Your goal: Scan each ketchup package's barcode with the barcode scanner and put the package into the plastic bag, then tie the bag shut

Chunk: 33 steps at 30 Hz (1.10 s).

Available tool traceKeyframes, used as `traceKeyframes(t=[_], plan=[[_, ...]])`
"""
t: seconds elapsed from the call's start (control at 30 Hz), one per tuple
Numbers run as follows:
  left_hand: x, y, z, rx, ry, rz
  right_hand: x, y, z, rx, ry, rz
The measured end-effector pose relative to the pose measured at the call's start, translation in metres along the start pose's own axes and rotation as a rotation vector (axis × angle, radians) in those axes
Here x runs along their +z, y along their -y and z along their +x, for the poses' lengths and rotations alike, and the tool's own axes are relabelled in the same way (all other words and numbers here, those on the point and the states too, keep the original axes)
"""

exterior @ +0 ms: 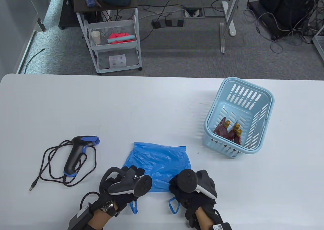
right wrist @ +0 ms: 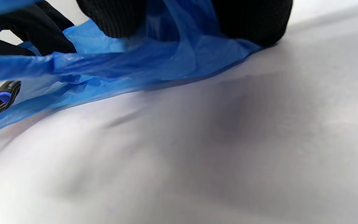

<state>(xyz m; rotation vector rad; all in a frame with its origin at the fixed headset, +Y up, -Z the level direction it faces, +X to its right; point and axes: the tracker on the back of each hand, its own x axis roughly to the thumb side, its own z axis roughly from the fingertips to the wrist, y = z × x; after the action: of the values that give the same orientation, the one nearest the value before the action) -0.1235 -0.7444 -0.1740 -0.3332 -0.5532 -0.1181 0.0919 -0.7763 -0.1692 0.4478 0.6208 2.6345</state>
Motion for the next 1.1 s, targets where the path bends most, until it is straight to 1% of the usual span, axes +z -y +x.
traceKeyframes(t=[0.17,0.3,0.37,0.47,0.53,0.63,0.77,0.9,0.97,1.1], plan=[[0.002,-0.001,-0.014,0.029,-0.043,-0.065,0.000,0.002,-0.003,-0.018,-0.002,-0.009],[0.002,0.001,-0.021,0.040,-0.064,-0.070,0.000,0.004,-0.006,-0.023,-0.008,-0.016],[0.001,0.002,-0.022,0.061,-0.059,-0.061,0.001,0.005,-0.007,-0.030,-0.006,-0.018],[0.001,0.002,-0.023,0.074,-0.057,-0.007,0.005,0.009,-0.007,-0.048,0.016,-0.015],[0.002,0.001,-0.023,0.085,-0.052,0.004,0.009,0.014,-0.005,-0.059,0.043,-0.013],[0.002,0.001,-0.022,0.089,-0.048,0.024,0.017,0.022,0.000,-0.044,0.077,-0.070],[0.001,0.002,-0.022,0.101,-0.039,0.043,0.030,0.035,0.013,0.017,0.121,-0.178],[0.001,0.002,-0.021,0.101,-0.035,0.055,0.037,0.037,0.027,0.071,0.163,-0.235],[0.001,0.002,-0.021,0.101,-0.034,0.059,0.037,0.032,0.034,0.123,0.177,-0.217],[0.001,0.003,-0.020,0.108,-0.027,0.063,0.027,0.015,0.043,0.201,0.173,-0.091]])
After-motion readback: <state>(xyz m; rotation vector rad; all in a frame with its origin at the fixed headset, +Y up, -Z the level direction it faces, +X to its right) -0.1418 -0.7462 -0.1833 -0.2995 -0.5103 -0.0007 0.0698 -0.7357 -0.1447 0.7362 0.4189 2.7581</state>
